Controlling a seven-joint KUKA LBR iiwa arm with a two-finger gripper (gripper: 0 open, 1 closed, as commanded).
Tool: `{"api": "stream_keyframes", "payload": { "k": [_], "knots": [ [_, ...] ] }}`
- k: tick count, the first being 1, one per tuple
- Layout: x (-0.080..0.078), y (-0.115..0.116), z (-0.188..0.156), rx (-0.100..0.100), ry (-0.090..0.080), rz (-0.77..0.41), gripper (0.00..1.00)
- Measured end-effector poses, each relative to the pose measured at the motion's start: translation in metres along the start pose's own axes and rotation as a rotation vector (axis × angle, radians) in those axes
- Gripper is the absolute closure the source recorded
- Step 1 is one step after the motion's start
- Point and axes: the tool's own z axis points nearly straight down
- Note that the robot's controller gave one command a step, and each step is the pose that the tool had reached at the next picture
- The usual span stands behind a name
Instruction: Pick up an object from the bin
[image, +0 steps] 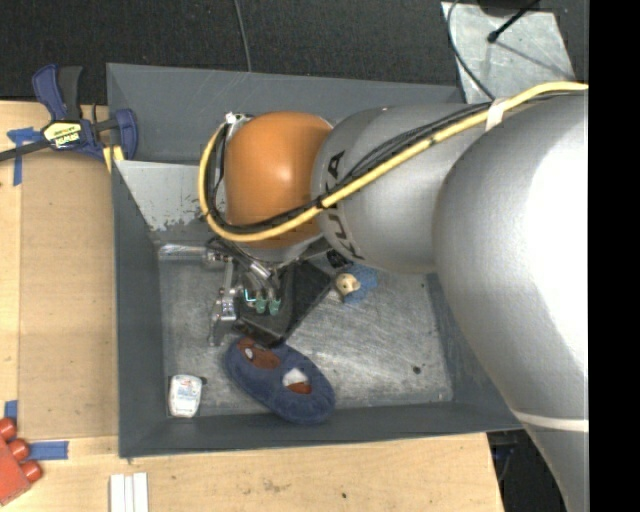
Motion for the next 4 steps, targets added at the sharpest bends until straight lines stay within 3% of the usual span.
{"api": "stream_keyframes", "payload": {
  "k": [1, 2, 3, 4],
  "knots": [
    [0.020, -0.058, -0.029, 0.002, -0.008, 0.001, 0.00],
    [0.024, -0.102, 0.037, -0.007, -0.024, 0.090, 0.00],
    [0.027, -0.101, 0.040, -0.006, -0.011, 0.089, 1.00],
    [0.014, -0.140, -0.172, 0.001, -0.008, -0.195, 1.00]
  ]
}}
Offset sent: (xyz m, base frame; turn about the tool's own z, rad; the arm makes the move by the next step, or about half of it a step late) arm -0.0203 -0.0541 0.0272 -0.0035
